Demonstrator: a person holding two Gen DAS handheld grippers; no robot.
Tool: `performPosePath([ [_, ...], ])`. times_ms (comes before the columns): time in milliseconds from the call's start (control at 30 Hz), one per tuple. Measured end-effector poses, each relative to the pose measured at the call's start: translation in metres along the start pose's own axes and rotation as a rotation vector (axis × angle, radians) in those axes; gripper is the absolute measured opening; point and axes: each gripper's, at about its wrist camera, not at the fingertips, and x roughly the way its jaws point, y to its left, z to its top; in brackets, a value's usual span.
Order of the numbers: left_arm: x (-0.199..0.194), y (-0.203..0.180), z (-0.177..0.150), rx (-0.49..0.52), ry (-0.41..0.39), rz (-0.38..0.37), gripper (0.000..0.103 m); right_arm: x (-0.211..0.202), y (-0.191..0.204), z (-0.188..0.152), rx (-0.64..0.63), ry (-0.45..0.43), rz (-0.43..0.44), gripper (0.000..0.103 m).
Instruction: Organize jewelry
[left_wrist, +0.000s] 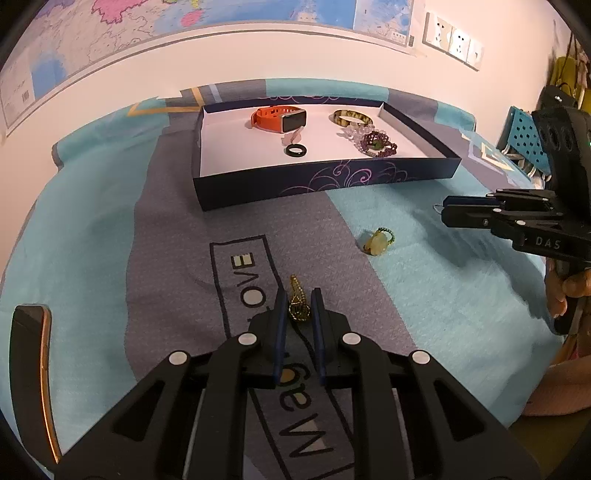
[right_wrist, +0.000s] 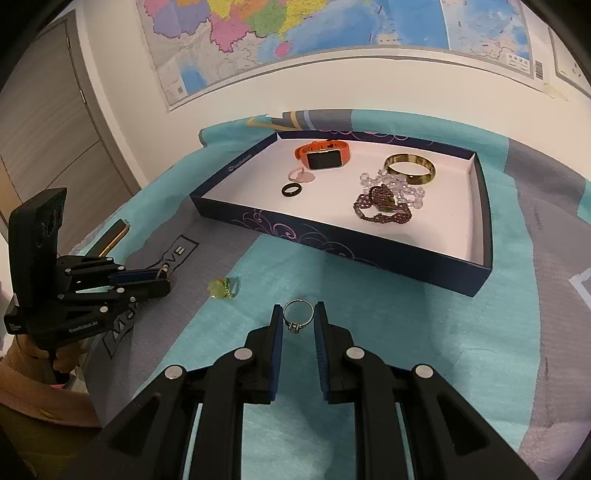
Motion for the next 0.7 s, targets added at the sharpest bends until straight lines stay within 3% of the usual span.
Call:
performPosePath([
  [267, -0.003, 0.004, -0.001, -0.024, -0.004, -0.033, 0.014, 0.000, -0.002, -0.001, 0.006, 0.006, 0.007, 0.015],
  [333, -0.004, 0.003, 0.000, -0.015, -0.009, -0.024, 0.024, 0.001, -0.003, -0.001, 0.006, 0.009, 0.005, 0.015],
  [367, -0.005, 0.003, 0.000, -0.018, -0.013, -0.017, 0.038, 0.002, -0.004, -0.001, 0.007, 0.010, 0.007, 0.015],
  [400, -0.007, 0.002, 0.002, -0.015, -0.025, -0.007, 0.039, 0.002, -0.004, -0.001, 0.008, 0.010, 0.007, 0.015],
  [700, -0.006, -0.035, 0.027, 0.118, -0.089, -0.083, 0.039, 0.003, -0.003, 0.000, 0.009, 0.010, 0.011, 0.015],
])
